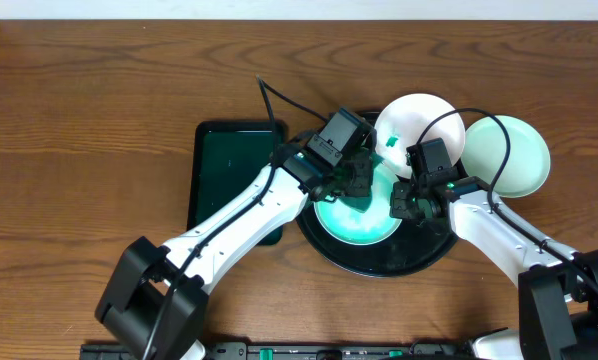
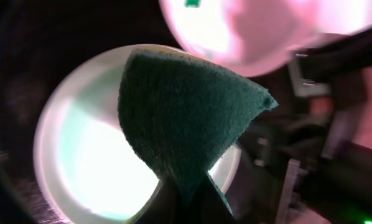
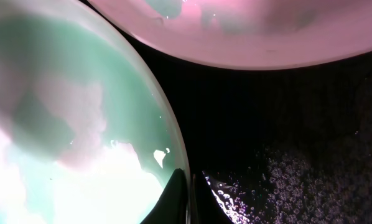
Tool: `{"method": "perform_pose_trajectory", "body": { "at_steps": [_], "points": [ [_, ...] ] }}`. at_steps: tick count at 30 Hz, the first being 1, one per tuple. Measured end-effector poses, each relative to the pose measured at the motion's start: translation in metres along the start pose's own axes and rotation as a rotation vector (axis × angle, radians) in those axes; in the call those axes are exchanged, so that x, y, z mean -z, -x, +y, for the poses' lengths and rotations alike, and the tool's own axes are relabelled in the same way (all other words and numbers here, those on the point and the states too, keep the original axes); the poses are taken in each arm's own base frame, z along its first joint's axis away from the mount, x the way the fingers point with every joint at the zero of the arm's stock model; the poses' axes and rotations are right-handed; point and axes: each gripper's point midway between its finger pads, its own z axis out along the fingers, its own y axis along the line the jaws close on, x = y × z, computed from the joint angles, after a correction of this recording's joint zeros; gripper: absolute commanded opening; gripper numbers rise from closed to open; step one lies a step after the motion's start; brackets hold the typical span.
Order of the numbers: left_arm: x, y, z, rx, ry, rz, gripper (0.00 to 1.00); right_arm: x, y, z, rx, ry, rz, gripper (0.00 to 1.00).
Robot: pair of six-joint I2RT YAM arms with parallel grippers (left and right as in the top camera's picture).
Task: Clean dirty plates on tray and stack at the side
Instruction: 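Scrub the plate surface with the sponge while the right gripper holds the rim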
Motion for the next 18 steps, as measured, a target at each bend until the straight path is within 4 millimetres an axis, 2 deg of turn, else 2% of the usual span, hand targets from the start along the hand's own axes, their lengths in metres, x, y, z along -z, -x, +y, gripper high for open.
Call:
{"method": "perform_pose_trajectory", "body": {
  "at_steps": [3, 13, 18],
  "points": [
    [-0.01, -0.003, 0.014, 0.01, 0.062, 0.012, 0.07, 0.0, 0.0, 0.0, 0.0, 0.0, 0.0, 0.01],
    [-0.066, -0.026, 0.064, 0.08, 0.256, 0.098, 0.07, 0.0, 0.0, 0.0, 0.0, 0.001, 0.0, 0.01],
    [-0.072, -0.029, 0.065, 0.112, 0.262, 0.107, 0.07, 0.0, 0.0, 0.0, 0.0, 0.002, 0.0, 0.01]
  ]
}}
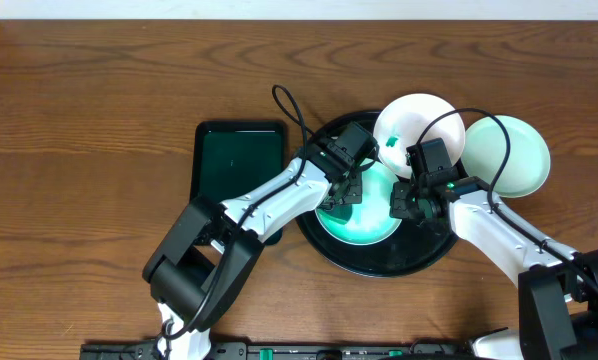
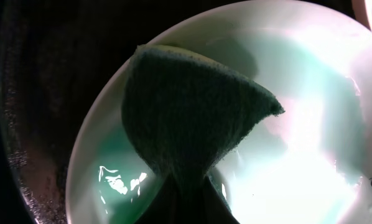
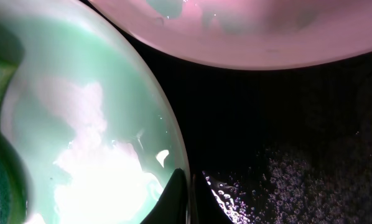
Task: Clean dirty plates on tray and stack at the side
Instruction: 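Scrub the plate surface with the sponge while the right gripper holds the rim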
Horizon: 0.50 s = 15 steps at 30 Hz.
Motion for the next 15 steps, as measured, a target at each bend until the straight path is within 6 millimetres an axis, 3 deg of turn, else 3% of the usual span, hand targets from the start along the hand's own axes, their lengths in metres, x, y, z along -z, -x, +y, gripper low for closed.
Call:
{"method": "perform_pose_trajectory", "body": {
  "at_steps": [15],
  "points": [
    [0.0, -0.019, -0.026, -0.039, -0.116, 0.094, 0.07, 0.0, 0.001, -0.001, 0.001, -0.006, -0.005, 0.01]
  ]
}}
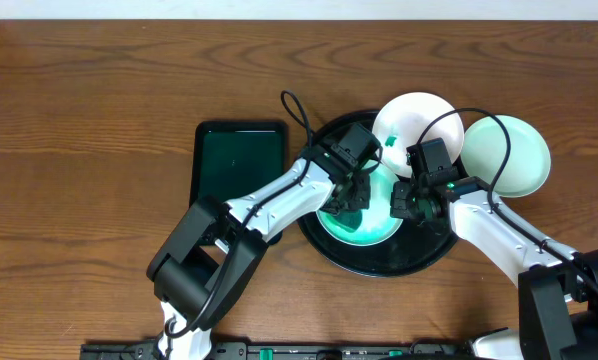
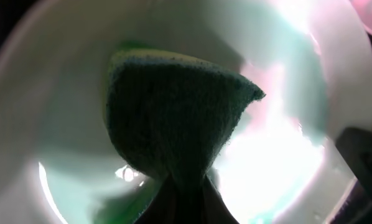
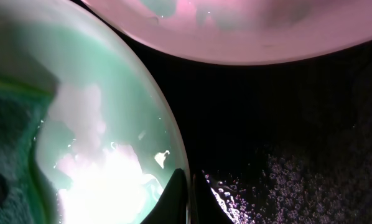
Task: Clean dirty plates on tray and stack at the side
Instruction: 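Scrub the plate surface with the sponge while the right gripper holds the rim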
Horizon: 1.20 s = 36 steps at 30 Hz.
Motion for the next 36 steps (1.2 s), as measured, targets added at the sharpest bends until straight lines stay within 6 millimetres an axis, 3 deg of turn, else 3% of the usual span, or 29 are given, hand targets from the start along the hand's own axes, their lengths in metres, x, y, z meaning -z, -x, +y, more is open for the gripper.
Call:
{"method": "perform_pose_trajectory", "body": {
  "at_steps": [5, 10, 14, 22, 36],
  "points": [
    [0.016, -0.008, -0.019, -0.037, -0.067, 0.01, 0.07, 0.0, 0.0, 0.001, 0.0, 0.004, 0.0, 0.01],
    [0.065, 0.001, -0.038, -0.076, -0.124, -0.103, 0.07, 0.0, 0.0, 0.001, 0.0, 0.007, -0.001, 0.01],
    [0.091, 0.01, -0.034, -0.076, -0.093, -0.191, 0.07, 0.0, 0.0, 0.002, 0.0, 0.008, -0.001, 0.01],
    [0.088, 0.02, -0.006, -0.057, 0.058, -0.25, 0.07, 0.0, 0.0, 0.002, 0.0, 0.01, 0.0, 0.01],
    [0.086, 0.028, 0.006, -0.05, 0.128, -0.292, 0.07, 0.0, 0.001, 0.002, 0.0, 0.012, -0.003, 0.01]
  ]
}}
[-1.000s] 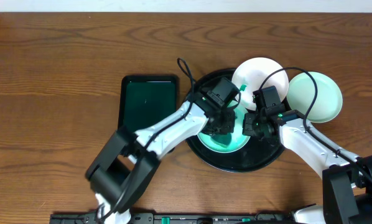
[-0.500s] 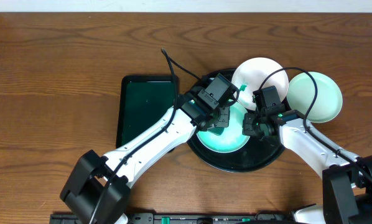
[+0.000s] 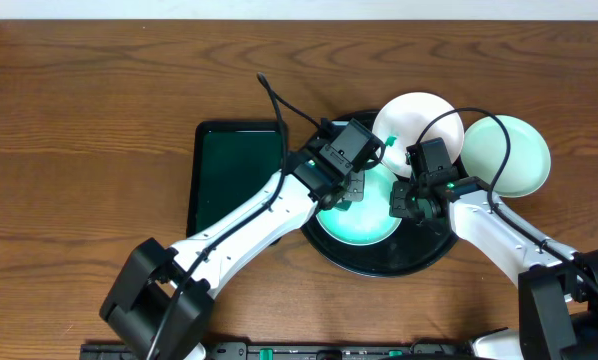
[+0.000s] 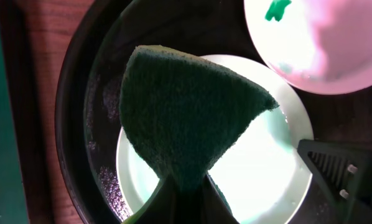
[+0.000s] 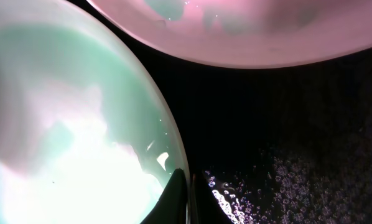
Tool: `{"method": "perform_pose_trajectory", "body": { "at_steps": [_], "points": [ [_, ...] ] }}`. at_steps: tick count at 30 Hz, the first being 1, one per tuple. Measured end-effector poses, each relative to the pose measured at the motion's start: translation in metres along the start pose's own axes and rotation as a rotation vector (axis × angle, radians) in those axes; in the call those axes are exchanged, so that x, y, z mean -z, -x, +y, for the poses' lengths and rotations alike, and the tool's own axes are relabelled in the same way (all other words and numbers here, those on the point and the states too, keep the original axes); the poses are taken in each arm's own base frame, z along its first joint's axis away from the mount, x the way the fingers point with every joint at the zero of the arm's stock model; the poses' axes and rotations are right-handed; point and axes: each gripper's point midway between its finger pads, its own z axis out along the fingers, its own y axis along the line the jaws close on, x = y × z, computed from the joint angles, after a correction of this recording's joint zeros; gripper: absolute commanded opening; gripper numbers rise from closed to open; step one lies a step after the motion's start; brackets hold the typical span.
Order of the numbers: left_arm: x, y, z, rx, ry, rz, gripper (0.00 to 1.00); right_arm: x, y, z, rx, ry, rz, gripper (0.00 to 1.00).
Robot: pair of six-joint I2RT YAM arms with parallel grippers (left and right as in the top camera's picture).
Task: Clean dirty plates on tray and stack at the side
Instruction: 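Scrub the plate surface with the sponge while the right gripper holds the rim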
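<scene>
A pale green plate [image 3: 367,218] lies in the round black tray [image 3: 379,258], with a white plate [image 3: 416,122] bearing a green smear overlapping the tray's far rim. My left gripper [image 4: 185,186] is shut on a folded dark green sponge [image 4: 186,112], held a little above the green plate [image 4: 260,180] near its left side. My right gripper [image 5: 189,186] is shut on the right rim of the green plate [image 5: 68,124]. Seen from overhead, the left gripper [image 3: 349,190] and right gripper [image 3: 404,200] flank that plate.
A dark green rectangular tray [image 3: 234,175] sits left of the black tray. On the table to the right rests another pale green plate [image 3: 509,155]. Water droplets speckle the black tray's floor [image 5: 310,180]. The arms' cables arch over the plates.
The sponge was pressed down into the green plate; now it is lifted off it and sits higher, over the plate's left part. The right gripper still pinches the rim.
The sponge first hung over the green plate near the white one. Then it lay on the plate's left side, then pressed nearer its middle, and now it is raised clear. The right gripper stayed shut on the plate's rim throughout.
</scene>
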Motion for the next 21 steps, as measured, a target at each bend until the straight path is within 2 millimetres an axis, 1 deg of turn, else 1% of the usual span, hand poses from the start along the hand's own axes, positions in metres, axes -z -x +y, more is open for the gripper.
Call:
{"method": "perform_pose_trajectory", "body": {
  "at_steps": [6, 14, 18, 21],
  "points": [
    [-0.019, -0.007, 0.003, -0.005, 0.028, 0.031, 0.07, 0.0, 0.0, 0.0, 0.001, 0.0, 0.0, 0.01],
    [-0.053, -0.016, 0.006, -0.011, 0.06, 0.065, 0.07, 0.0, 0.0, 0.0, 0.003, 0.001, 0.0, 0.01],
    [-0.071, -0.026, 0.012, -0.016, 0.089, 0.103, 0.07, 0.0, 0.0, 0.0, 0.003, 0.001, 0.0, 0.01],
    [-0.078, -0.03, 0.012, -0.017, 0.093, 0.116, 0.07, 0.0, 0.0, 0.0, 0.003, 0.001, 0.0, 0.01]
  ]
}}
